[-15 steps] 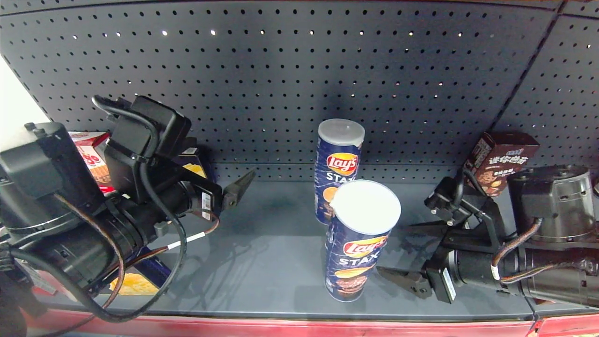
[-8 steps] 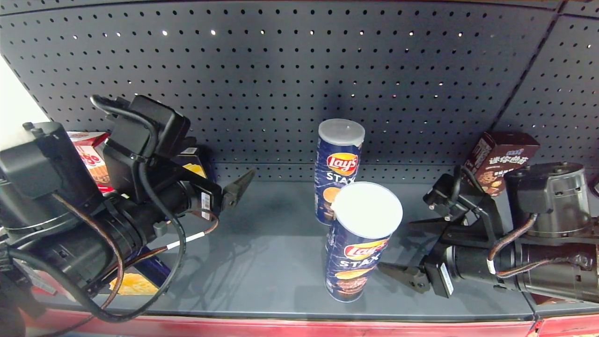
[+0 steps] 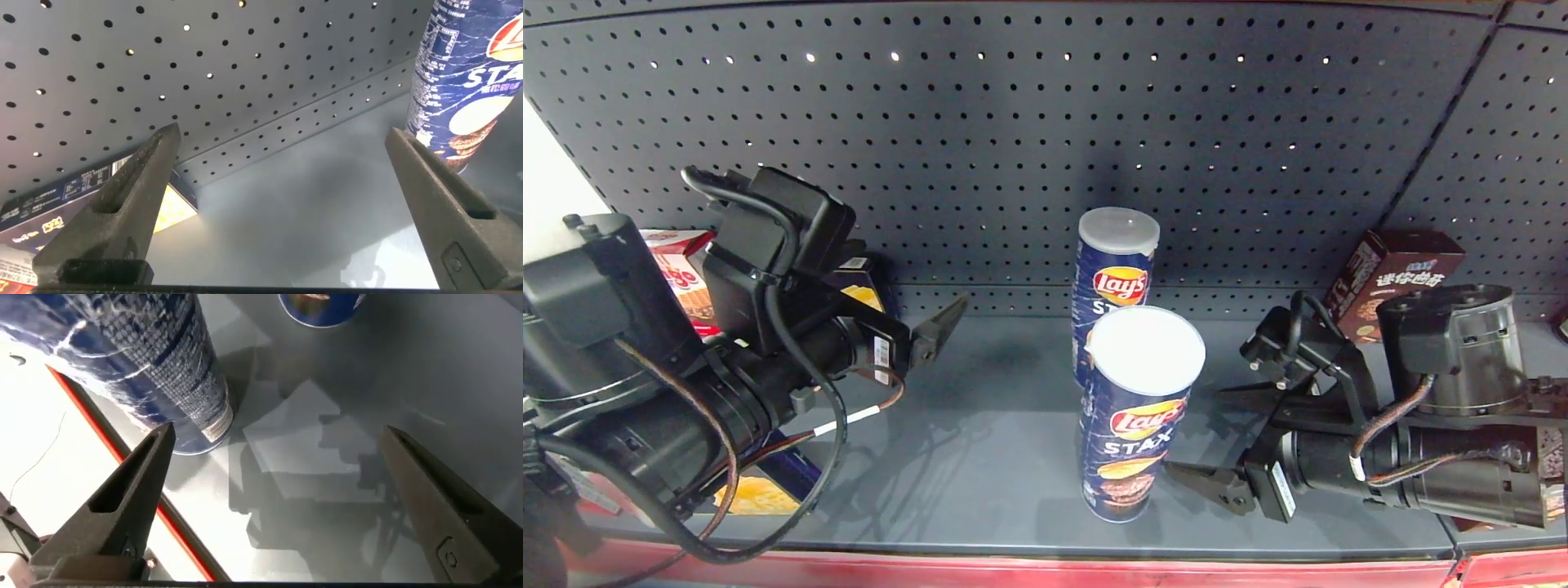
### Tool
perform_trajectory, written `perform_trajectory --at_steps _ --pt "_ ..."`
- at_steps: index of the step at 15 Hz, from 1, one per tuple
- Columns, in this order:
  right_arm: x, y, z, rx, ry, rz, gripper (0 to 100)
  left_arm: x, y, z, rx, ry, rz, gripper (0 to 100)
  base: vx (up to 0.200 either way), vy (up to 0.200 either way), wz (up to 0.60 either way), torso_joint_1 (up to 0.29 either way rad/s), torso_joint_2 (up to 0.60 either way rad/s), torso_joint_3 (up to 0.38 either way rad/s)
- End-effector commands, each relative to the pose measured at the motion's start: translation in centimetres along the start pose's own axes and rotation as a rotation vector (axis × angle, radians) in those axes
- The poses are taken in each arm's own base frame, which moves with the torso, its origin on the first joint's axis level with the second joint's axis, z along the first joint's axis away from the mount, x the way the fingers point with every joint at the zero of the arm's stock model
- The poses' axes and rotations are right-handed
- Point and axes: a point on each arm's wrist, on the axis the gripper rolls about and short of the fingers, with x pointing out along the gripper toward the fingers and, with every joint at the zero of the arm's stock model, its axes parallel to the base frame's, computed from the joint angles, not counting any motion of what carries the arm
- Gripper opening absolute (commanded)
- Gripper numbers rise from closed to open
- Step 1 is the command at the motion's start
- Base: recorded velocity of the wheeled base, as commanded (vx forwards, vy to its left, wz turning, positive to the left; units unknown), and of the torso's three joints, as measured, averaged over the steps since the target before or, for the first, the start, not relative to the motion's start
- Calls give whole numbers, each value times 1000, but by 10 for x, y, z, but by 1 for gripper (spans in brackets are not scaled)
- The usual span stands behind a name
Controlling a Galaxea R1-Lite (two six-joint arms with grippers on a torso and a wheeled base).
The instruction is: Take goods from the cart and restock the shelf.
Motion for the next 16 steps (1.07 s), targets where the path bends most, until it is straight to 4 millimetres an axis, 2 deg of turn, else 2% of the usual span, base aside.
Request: perform_trajectory --at_steps 1,11,16 --pt "-4 -2 -2 4 1 -8 100 1 0 -1 1 2 0 100 0 0 0 0 0 0" --pt "-2 -15 -2 26 3 -54 100 0 0 -1 1 2 0 100 0 0 0 0 0 0" --pt "8 -12 4 15 -9 -35 100 0 0 -1 1 3 1 100 0 0 0 0 0 0"
